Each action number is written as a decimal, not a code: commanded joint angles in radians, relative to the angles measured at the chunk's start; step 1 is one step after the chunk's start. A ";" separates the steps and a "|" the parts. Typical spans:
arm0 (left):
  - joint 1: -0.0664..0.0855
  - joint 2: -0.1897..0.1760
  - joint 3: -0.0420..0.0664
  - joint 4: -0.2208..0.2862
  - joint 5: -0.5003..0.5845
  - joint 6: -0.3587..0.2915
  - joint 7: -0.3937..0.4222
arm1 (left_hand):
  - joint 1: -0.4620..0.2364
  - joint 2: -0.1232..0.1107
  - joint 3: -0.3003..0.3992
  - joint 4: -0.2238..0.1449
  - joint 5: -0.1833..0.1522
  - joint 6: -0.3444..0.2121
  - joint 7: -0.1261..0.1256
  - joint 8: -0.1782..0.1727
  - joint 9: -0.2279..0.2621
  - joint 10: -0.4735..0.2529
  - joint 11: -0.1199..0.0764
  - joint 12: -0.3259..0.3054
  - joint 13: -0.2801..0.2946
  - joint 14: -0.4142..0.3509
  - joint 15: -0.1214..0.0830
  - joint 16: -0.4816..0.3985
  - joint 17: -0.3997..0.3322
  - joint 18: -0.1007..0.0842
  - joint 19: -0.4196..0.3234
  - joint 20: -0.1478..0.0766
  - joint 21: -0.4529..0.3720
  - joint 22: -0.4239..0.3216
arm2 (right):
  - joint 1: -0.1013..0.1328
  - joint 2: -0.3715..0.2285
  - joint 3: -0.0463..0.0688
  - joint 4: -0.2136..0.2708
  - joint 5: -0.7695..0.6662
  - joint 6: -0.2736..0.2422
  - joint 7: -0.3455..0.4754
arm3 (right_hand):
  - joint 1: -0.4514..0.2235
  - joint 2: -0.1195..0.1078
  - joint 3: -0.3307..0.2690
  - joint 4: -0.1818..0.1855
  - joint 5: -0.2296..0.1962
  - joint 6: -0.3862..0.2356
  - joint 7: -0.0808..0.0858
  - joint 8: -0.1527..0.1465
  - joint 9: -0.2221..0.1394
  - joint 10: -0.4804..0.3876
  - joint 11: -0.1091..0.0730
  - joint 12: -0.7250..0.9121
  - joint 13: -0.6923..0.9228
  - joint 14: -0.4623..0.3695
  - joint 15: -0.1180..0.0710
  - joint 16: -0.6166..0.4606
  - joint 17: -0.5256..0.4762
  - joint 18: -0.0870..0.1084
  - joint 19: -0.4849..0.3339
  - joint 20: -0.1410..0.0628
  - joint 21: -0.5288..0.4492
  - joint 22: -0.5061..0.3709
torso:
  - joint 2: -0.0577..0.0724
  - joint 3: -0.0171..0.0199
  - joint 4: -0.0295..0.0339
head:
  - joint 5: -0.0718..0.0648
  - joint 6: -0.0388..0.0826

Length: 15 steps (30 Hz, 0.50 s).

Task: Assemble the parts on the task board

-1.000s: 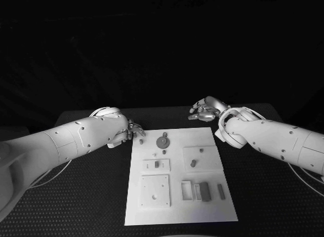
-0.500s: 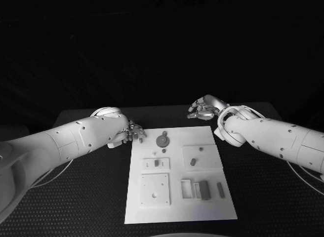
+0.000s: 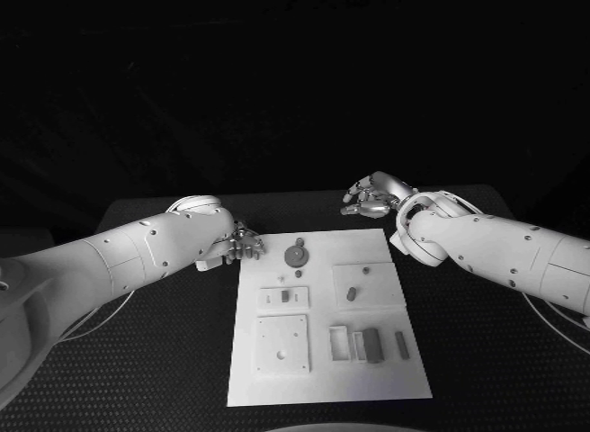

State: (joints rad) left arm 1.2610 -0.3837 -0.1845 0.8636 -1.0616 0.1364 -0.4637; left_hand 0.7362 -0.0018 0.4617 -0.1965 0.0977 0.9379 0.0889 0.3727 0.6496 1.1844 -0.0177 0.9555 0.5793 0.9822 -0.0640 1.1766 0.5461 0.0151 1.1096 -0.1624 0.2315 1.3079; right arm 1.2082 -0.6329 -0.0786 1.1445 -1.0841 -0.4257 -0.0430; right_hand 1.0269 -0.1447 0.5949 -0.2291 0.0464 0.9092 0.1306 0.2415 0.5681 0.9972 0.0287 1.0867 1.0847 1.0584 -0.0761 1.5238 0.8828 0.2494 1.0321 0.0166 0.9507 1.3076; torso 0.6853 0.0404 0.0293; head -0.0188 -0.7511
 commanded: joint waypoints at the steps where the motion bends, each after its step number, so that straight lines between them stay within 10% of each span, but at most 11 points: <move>1: -0.003 0.006 0.000 -0.004 0.008 0.013 0.018 | 0.001 0.010 0.002 -0.008 0.004 0.006 0.000 -0.006 -0.002 0.003 -0.006 0.003 -0.002 -0.004 0.002 0.004 -0.002 -0.006 0.002 0.003 -0.005 0.016 | 0.000 0.001 0.000 0.001 -0.012 0.009 0.010 | 0.002 0.010 -0.001 -0.004 0.004 -0.017 0.018 -0.004 -0.001 0.000 0.008 0.003 -0.002 0.003 0.007 -0.001 -0.001 0.012 0.000 -0.002 -0.003 0.016 | 0.000 0.0011 -0.0006 | -0.001 -0.001; 15: -0.008 0.020 0.000 -0.028 0.030 0.010 0.026 | -0.002 0.029 0.000 -0.008 0.005 0.001 0.003 -0.016 -0.008 0.003 -0.003 0.001 -0.005 -0.005 0.003 0.004 -0.007 -0.007 0.003 0.003 -0.009 0.017 | -0.001 0.005 0.000 0.000 -0.011 0.014 0.010 | 0.002 0.010 -0.001 -0.004 0.004 -0.017 0.018 -0.004 -0.001 0.000 0.008 0.003 -0.002 0.003 0.007 -0.001 -0.001 0.012 0.000 -0.002 -0.003 0.016 | 0.000 0.0009 0.0000 | -0.003 -0.003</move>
State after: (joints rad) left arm 1.2529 -0.3679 -0.1846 0.8370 -1.0490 0.1370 -0.4523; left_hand 0.7368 0.0187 0.4636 -0.1991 0.0976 0.9378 0.0889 0.3593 0.6420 1.1844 -0.0177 0.9555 0.5754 0.9822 -0.0640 1.1765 0.5405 0.0151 1.1096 -0.1624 0.2274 1.3077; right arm 1.2077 -0.6292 -0.0786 1.1444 -1.0854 -0.4254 -0.0427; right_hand 1.0269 -0.1447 0.5949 -0.2291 0.0464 0.9061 0.1305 0.2415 0.5681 0.9972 0.0287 1.0867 1.0839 1.0597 -0.0747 1.5238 0.8829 0.2478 1.0320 0.0167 0.9507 1.3076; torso 0.6857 0.0416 0.0287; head -0.0213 -0.7531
